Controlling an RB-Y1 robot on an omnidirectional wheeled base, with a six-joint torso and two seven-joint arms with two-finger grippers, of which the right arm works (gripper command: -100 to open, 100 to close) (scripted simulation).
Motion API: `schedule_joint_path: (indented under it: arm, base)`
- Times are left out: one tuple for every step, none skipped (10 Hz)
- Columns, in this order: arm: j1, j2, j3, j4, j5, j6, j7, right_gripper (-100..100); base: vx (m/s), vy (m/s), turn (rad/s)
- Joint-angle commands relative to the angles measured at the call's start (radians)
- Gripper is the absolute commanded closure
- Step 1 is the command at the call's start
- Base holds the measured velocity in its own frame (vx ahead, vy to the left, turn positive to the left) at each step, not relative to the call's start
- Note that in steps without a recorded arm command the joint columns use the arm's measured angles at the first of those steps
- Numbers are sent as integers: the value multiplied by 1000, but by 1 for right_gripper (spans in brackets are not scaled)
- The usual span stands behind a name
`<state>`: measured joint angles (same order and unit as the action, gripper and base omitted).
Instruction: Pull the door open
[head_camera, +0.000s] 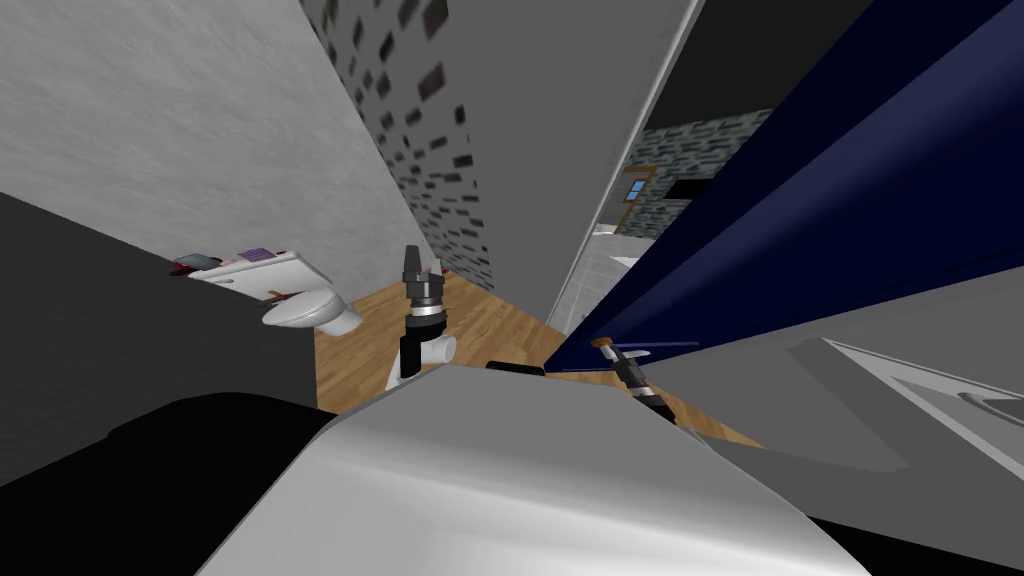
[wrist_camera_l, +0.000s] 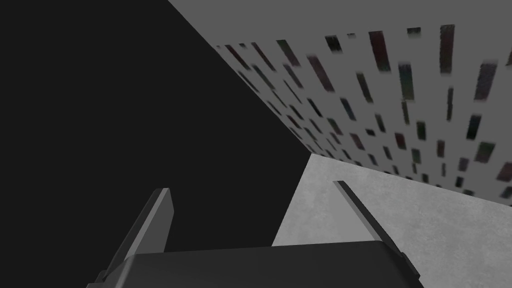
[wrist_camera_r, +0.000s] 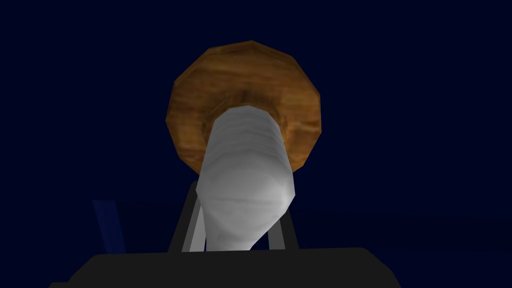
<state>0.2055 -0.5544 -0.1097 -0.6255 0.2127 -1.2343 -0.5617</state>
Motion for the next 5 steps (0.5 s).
schedule_joint_path:
  arm:
    - [-1,-3,-2,9,2,-10,-1,100]
    - [-2,-4,-3,13,4,-15,-1,100]
    - [-2,-6,-5,19,5,-21,-2,100]
    - [-3,-7,-6,24,6,-27,-2,100]
    - [-4,-9,-8,30,8,-34,-3,100]
  base:
    - [-147,-48,180]
    - [-231,-102,228]
    - [-245,-79,168]
    - [-213,-78,134]
    - [-188,-80,154]
